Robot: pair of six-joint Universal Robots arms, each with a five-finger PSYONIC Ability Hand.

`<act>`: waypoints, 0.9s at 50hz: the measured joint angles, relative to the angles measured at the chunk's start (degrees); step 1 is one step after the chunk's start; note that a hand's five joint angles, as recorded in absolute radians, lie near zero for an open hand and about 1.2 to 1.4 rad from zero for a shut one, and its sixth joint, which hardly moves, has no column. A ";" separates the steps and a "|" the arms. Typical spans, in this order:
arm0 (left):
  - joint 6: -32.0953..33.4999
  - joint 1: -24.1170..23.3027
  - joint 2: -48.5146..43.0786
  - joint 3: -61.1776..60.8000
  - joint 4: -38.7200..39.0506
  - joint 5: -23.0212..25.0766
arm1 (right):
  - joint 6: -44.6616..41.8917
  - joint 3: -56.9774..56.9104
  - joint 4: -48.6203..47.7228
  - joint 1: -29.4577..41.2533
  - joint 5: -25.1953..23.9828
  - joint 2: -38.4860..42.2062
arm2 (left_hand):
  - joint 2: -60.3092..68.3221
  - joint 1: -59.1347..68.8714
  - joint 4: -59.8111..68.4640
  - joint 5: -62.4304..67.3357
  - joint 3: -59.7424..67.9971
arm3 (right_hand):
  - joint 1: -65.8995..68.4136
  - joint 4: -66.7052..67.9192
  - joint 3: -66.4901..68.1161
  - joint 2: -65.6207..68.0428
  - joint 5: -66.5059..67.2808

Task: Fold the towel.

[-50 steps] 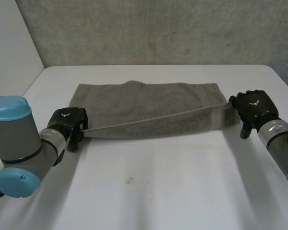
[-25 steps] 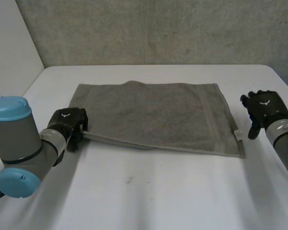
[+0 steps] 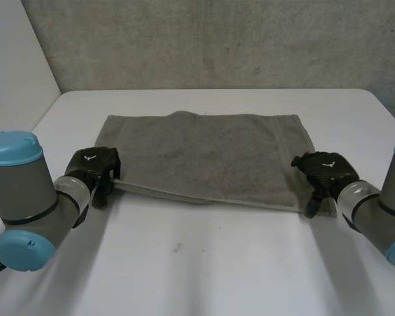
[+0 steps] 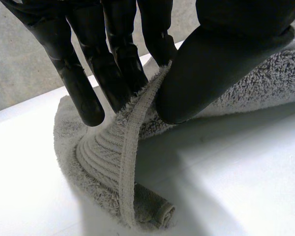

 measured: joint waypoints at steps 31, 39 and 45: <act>-0.83 -0.19 2.20 1.61 -0.07 -0.06 | 15.24 -8.37 -8.69 14.06 4.74 11.83 | 0.00 0.00 0.00 -0.01 0.00 | 20.52 18.03 19.21 17.99 20.38; -1.65 -0.03 2.25 1.59 -0.08 -0.02 | 14.12 -8.53 -8.70 10.54 9.79 10.24 | 0.00 0.00 0.00 -0.01 0.00 | 22.93 19.97 21.39 19.26 22.72; -1.72 0.00 2.17 1.40 -0.09 -0.02 | 10.27 -6.92 -6.02 3.95 9.25 7.81 | 0.00 0.00 0.00 -0.01 0.00 | 23.20 19.99 21.60 19.25 23.06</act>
